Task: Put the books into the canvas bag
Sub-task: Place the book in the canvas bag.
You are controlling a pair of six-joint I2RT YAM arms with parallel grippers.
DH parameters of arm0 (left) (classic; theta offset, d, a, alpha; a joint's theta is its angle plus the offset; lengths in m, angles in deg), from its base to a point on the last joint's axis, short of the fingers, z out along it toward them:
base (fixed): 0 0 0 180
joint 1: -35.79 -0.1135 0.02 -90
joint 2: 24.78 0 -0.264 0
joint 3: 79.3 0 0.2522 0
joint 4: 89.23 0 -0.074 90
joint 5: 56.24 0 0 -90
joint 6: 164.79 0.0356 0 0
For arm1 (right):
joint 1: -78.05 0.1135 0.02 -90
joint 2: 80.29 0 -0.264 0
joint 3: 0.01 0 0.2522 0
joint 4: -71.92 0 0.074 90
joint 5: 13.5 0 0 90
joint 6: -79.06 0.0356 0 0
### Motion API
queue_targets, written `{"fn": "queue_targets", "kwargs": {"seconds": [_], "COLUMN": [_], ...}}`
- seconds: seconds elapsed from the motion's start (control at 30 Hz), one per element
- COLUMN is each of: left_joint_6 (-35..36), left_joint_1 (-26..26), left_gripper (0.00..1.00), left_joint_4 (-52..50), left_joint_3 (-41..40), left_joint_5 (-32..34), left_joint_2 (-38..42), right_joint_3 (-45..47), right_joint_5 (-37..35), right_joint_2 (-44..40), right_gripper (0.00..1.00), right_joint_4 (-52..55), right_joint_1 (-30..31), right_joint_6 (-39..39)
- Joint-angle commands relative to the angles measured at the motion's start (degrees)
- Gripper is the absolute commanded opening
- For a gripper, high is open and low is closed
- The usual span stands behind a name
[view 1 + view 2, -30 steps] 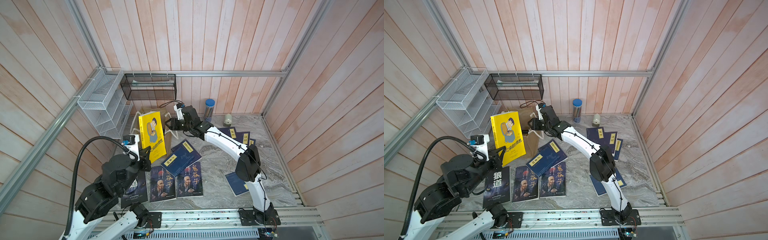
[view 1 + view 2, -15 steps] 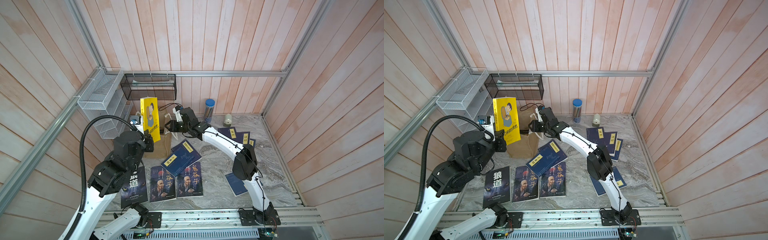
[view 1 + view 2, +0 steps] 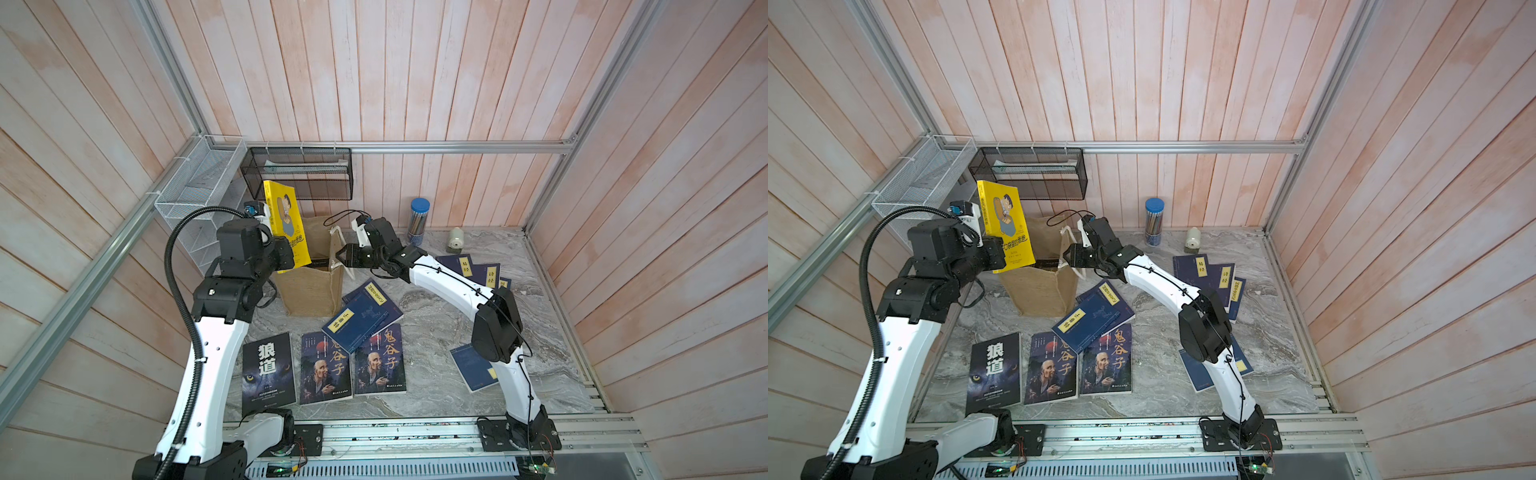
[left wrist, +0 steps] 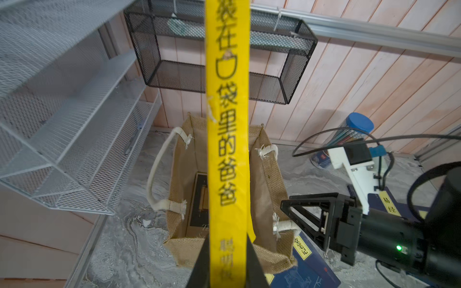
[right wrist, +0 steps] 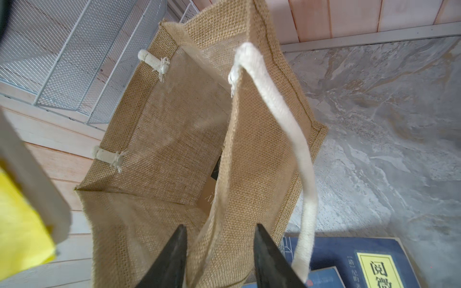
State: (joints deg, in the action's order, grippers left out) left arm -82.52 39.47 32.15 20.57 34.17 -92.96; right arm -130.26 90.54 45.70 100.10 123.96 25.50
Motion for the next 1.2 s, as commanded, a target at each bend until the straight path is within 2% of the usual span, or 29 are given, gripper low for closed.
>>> {"fn": "queue_targets", "kwargs": {"seconds": [0.0, 0.17, 0.27, 0.43, 0.57, 0.6, 0.73, 0.83, 1.17], "left_joint_6": [0.34, 1.93, 3.07, 6.20, 7.60, 7.81, 9.42, 10.34, 10.75], "left_joint_1": [-2.31, -4.11, -4.12, -4.12, -4.12, -4.12, -4.11, -4.08, -4.07], "left_gripper": [0.00, 0.00, 0.00, 0.00, 0.00, 0.00, 0.00, 0.00, 0.00], "left_joint_4": [6.65, 8.31, 8.06, 7.17, 3.84, 3.31, 2.37, 2.25, -0.70], "left_joint_3": [1.55, -0.43, -1.21, -3.12, -2.46, -2.44, -3.70, -4.63, -3.00], "left_joint_5": [-8.36, -11.59, -12.20, -10.05, -9.17, -9.41, -12.07, -13.04, -14.10], "left_joint_2": [-1.27, -3.81, -4.93, -5.86, -7.44, -7.69, -7.95, -8.17, -11.66], "right_joint_3": [1.02, -0.44, -2.02, -2.87, -7.44, -8.57, -12.07, -12.22, -10.44], "right_joint_5": [1.38, 4.01, 5.73, 7.05, 6.83, 6.79, 7.22, 7.09, 6.82], "right_joint_2": [-1.50, 0.08, 1.32, 1.96, 4.32, 5.00, 7.27, 7.29, 6.31], "right_gripper": [0.45, 0.45, 0.41, 0.33, 0.31, 0.29, 0.08, 0.00, 0.00], "right_joint_4": [-1.63, -2.79, -3.21, -5.05, -1.31, -0.31, 1.54, 0.98, -3.80], "right_joint_1": [-0.90, -1.00, -1.00, -1.00, -1.00, -1.00, -1.09, -1.11, -2.38], "right_joint_6": [0.33, 0.95, 1.50, 1.96, 0.43, 0.15, 0.18, 0.30, 0.48]}}
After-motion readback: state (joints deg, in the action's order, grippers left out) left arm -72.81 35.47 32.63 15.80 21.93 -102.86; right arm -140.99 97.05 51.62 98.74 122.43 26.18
